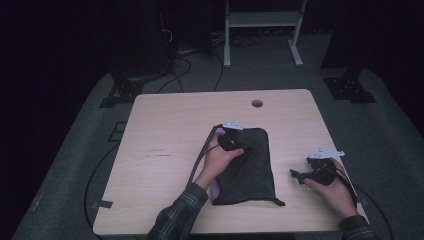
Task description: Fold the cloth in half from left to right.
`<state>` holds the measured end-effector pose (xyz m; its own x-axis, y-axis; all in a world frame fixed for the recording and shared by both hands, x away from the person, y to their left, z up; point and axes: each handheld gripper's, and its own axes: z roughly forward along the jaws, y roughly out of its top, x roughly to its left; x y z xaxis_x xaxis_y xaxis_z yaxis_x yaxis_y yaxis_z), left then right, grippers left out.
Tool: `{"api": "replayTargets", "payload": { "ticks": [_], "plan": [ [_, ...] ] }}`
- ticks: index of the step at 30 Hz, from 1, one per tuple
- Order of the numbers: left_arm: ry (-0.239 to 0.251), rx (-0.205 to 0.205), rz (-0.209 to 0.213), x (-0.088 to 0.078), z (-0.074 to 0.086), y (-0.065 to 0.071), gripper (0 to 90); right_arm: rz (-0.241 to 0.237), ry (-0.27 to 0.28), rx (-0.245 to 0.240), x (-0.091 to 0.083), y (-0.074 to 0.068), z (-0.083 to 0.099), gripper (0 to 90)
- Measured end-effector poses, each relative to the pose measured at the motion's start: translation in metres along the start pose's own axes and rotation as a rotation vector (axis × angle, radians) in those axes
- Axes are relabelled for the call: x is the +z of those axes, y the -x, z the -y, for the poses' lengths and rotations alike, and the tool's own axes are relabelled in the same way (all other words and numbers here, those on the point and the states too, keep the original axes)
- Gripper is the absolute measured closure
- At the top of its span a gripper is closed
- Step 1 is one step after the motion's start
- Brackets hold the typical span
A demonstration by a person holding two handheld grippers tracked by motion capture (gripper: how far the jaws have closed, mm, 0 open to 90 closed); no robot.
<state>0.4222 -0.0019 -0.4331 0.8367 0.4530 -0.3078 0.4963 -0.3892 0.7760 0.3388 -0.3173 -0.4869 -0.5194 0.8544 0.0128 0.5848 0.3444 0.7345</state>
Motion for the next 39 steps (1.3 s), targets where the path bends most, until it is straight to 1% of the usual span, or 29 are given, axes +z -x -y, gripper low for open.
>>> {"api": "replayTargets", "payload": {
  "ticks": [2,5,8,10,12,14,17,19,20,23,24,25,27,28,30,31,33,35,37,39],
  "plan": [
    [-0.004,0.004,0.012,0.006,-0.002,0.003,85.3,0.0,-0.001,0.002,0.0,0.0,0.0,12.9],
    [-0.007,0.011,0.017,0.015,-0.005,0.007,85.3,0.0,0.001,0.0,0.0,0.0,0.0,12.9],
    [-0.033,0.018,0.018,0.028,-0.007,0.008,85.1,0.0,0.001,0.0,0.0,0.0,0.0,12.9],
    [-0.051,0.018,0.019,0.037,-0.005,0.007,84.6,0.0,0.001,0.0,0.0,0.0,0.0,12.9],
    [-0.059,0.011,0.027,0.047,-0.002,0.006,82.4,-0.001,0.0,0.003,0.0,0.0,0.0,12.9],
    [-0.051,0.002,0.04,0.051,0.0,0.005,80.1,-0.001,0.0,0.002,0.0,0.0,0.0,12.9],
    [-0.038,0.023,0.038,0.049,-0.001,0.007,72.4,-0.002,0.0,0.001,0.0,0.0,0.0,12.9],
    [-0.034,0.057,0.023,0.043,-0.004,0.008,66.7,-0.002,0.0,0.0,0.0,0.0,0.0,12.9],
    [-0.023,0.069,0.013,0.039,-0.004,0.007,64.3,-0.002,0.0,0.0,0.0,0.0,0.0,12.9],
    [0.001,0.08,-0.008,0.026,-0.004,0.005,57.4,-0.006,0.001,-0.006,0.0,0.0,0.0,13.6],
    [0.0,0.08,-0.023,0.02,-0.003,0.003,55.1,-0.004,0.002,-0.006,0.0,0.0,0.0,14.8],
    [0.0,0.088,-0.034,0.014,-0.001,0.003,53.3,-0.013,0.003,-0.009,-0.001,0.0,0.0,14.9],
    [0.002,0.098,-0.05,0.004,0.002,0.001,52.5,-0.018,0.003,-0.014,-0.001,-0.001,0.001,14.9],
    [0.007,0.104,-0.062,-0.004,0.005,-0.001,51.7,-0.015,0.003,-0.015,-0.001,-0.001,0.001,14.6],
    [0.014,0.1,-0.08,-0.016,0.011,-0.003,49.2,-0.006,0.002,-0.005,0.0,-0.002,0.0,13.9],
    [0.008,0.102,-0.094,-0.023,0.015,-0.004,48.9,-0.004,0.001,-0.004,0.0,-0.002,0.0,13.3],
    [0.015,0.11,-0.13,-0.035,0.023,-0.006,47.7,-0.002,0.001,-0.001,0.001,-0.003,-0.001,13.2],
    [0.016,0.108,-0.151,-0.046,0.03,-0.008,48.1,0.002,0.001,0.001,0.001,-0.003,-0.001,13.8],
    [0.01,0.114,-0.167,-0.058,0.039,-0.011,48.3,0.007,0.003,0.008,0.001,-0.003,-0.001,15.6],
    [0.001,0.11,-0.19,-0.068,0.046,-0.013,46.8,0.012,0.012,0.013,0.0,-0.002,-0.001,22.1]
  ]
}}
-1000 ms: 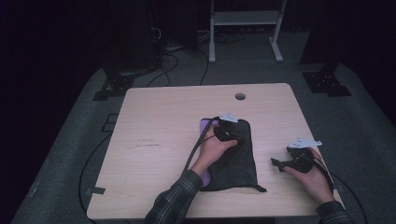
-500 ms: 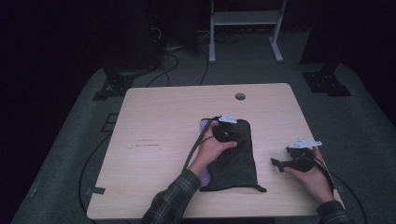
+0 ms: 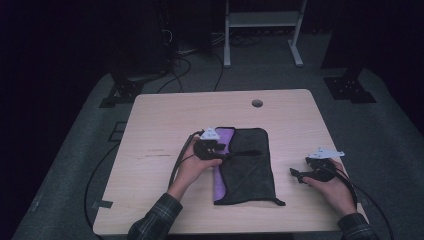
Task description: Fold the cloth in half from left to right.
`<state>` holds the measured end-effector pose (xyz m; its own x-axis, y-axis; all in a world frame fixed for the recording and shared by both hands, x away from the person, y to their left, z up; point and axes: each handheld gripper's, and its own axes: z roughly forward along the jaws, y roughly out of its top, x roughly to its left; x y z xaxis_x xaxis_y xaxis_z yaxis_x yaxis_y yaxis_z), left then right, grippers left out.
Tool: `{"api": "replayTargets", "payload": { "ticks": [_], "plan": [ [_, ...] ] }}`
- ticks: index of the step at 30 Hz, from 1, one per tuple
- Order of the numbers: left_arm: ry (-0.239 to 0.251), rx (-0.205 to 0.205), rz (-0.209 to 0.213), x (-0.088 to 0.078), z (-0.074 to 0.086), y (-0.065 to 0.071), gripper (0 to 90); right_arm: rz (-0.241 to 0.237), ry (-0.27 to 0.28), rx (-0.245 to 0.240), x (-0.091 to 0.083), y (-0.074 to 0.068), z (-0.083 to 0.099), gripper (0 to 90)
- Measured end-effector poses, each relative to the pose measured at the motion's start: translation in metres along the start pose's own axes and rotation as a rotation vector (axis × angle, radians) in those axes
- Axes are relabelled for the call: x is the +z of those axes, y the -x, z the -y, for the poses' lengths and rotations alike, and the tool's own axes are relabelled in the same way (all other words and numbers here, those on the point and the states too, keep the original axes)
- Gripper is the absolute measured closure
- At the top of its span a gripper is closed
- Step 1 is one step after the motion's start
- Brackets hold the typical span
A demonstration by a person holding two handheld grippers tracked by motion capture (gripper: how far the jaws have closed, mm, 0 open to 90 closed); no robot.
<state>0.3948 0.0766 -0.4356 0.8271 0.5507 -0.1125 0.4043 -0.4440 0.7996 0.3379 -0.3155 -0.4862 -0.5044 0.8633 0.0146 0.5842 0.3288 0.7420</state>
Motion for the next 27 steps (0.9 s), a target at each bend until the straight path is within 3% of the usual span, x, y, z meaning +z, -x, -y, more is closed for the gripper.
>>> {"api": "replayTargets", "payload": {
  "ticks": [9,12,20,27],
  "plan": [
    [0.0,-0.004,-0.109,-0.047,0.039,-0.018,45.1,-0.014,0.035,-0.008,-0.002,0.001,0.0,53.8],
    [0.018,-0.01,-0.12,-0.057,0.054,-0.022,42.5,-0.027,0.041,0.005,-0.002,0.005,0.0,62.3],
    [-0.037,0.0,-0.147,-0.073,0.089,-0.027,40.8,-0.05,0.056,0.037,-0.004,0.008,-0.005,67.7],
    [-0.053,0.009,-0.168,-0.077,0.101,-0.031,37.3,-0.055,0.075,0.019,-0.005,0.004,-0.018,67.3]
  ]
}}
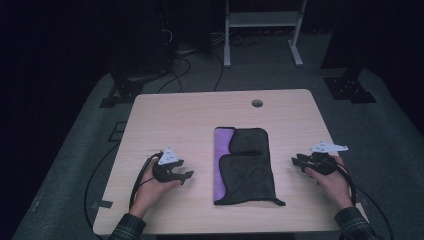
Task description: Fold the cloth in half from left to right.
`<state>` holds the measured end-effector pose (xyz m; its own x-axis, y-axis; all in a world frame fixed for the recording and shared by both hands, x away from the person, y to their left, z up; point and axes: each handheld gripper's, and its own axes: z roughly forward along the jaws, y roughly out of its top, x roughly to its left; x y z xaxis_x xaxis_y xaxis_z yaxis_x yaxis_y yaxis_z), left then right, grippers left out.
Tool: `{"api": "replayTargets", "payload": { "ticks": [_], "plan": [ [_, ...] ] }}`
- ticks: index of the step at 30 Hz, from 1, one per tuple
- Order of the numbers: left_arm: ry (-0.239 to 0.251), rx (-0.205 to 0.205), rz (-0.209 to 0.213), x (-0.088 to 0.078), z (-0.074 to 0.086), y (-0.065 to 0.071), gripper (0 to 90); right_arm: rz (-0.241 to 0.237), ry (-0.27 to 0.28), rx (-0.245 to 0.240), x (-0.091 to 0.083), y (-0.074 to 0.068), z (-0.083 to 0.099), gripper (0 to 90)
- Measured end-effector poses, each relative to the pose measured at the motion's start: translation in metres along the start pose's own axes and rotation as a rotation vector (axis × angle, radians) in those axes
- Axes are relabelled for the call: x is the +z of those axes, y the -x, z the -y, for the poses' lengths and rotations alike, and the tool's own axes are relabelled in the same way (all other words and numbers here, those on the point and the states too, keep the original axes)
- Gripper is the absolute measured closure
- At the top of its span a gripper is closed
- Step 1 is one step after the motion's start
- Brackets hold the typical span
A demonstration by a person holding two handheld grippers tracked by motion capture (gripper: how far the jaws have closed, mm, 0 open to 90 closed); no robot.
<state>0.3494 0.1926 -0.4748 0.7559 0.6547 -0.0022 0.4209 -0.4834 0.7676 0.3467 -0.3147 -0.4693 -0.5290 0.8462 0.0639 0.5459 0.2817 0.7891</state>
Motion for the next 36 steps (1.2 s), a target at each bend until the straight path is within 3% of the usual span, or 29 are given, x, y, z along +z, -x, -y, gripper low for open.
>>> {"api": "replayTargets", "payload": {
  "ticks": [9,23,36],
  "plan": [
    [-0.015,0.012,-0.006,0.002,0.006,-0.004,32.9,-0.025,0.013,-0.027,0.002,-0.009,-0.023,66.5],
    [-0.075,-0.018,-0.05,0.008,0.004,-0.007,1.8,-0.118,0.052,-0.089,0.025,-0.041,-0.071,67.4],
    [-0.08,-0.021,-0.047,0.009,0.004,-0.007,0.0,-0.19,0.031,-0.125,0.067,-0.076,-0.097,66.0]
  ]
}}
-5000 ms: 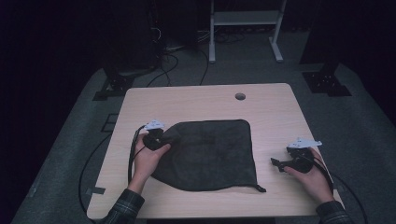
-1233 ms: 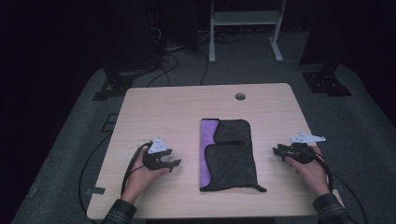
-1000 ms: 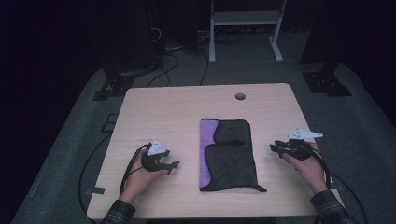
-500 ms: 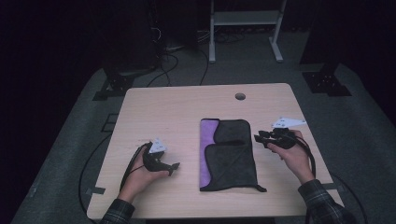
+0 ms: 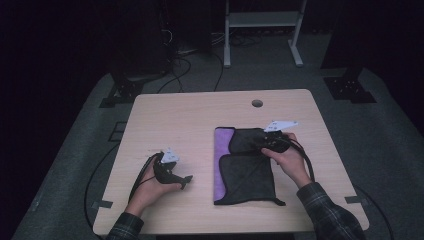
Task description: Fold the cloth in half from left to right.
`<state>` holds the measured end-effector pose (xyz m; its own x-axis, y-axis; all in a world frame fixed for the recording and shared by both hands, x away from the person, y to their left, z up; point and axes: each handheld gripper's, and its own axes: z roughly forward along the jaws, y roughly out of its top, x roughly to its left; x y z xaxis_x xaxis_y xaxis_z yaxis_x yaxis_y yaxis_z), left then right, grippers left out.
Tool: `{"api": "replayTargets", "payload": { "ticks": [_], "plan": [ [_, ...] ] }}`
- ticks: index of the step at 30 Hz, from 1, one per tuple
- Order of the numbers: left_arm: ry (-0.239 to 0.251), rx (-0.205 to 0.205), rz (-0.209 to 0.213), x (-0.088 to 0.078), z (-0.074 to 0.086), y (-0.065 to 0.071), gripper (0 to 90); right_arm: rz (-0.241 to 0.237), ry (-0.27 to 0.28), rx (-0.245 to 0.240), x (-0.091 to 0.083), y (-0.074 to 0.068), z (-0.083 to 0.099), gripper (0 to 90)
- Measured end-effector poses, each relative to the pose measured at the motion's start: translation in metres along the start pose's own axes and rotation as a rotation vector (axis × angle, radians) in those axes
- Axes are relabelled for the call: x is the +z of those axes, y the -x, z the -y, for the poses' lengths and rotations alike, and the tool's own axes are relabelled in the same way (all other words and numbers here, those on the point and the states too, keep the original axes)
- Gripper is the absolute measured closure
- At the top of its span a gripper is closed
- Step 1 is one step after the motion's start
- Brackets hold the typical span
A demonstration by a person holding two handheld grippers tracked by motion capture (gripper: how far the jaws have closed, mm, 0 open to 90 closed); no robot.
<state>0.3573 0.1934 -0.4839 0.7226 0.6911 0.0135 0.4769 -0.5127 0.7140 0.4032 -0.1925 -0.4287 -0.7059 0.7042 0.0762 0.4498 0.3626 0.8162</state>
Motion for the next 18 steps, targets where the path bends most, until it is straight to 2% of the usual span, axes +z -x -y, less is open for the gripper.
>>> {"api": "replayTargets", "payload": {
  "ticks": [4,7,8,9,12,18],
  "plan": [
    [-0.002,0.0,0.0,0.0,0.0,0.0,0.0,-0.017,0.004,0.005,0.016,-0.006,-0.007,65.0],
    [-0.001,0.002,-0.001,0.0,0.0,0.0,0.0,-0.03,-0.011,0.0,0.025,-0.008,-0.009,63.8],
    [-0.002,0.002,0.0,0.0,0.0,0.0,0.0,-0.042,-0.025,-0.002,0.035,-0.013,-0.01,62.6],
    [-0.002,0.002,0.0,0.0,0.0,0.0,0.0,-0.042,-0.025,-0.002,0.035,-0.013,-0.01,62.6],
    [0.0,0.001,-0.001,0.0,0.0,0.0,0.0,-0.053,-0.048,-0.02,0.049,-0.02,-0.012,61.8],
    [-0.001,0.0,-0.002,0.0,0.0,0.0,0.0,-0.052,-0.079,-0.049,0.064,-0.028,-0.013,61.7]
  ]
}}
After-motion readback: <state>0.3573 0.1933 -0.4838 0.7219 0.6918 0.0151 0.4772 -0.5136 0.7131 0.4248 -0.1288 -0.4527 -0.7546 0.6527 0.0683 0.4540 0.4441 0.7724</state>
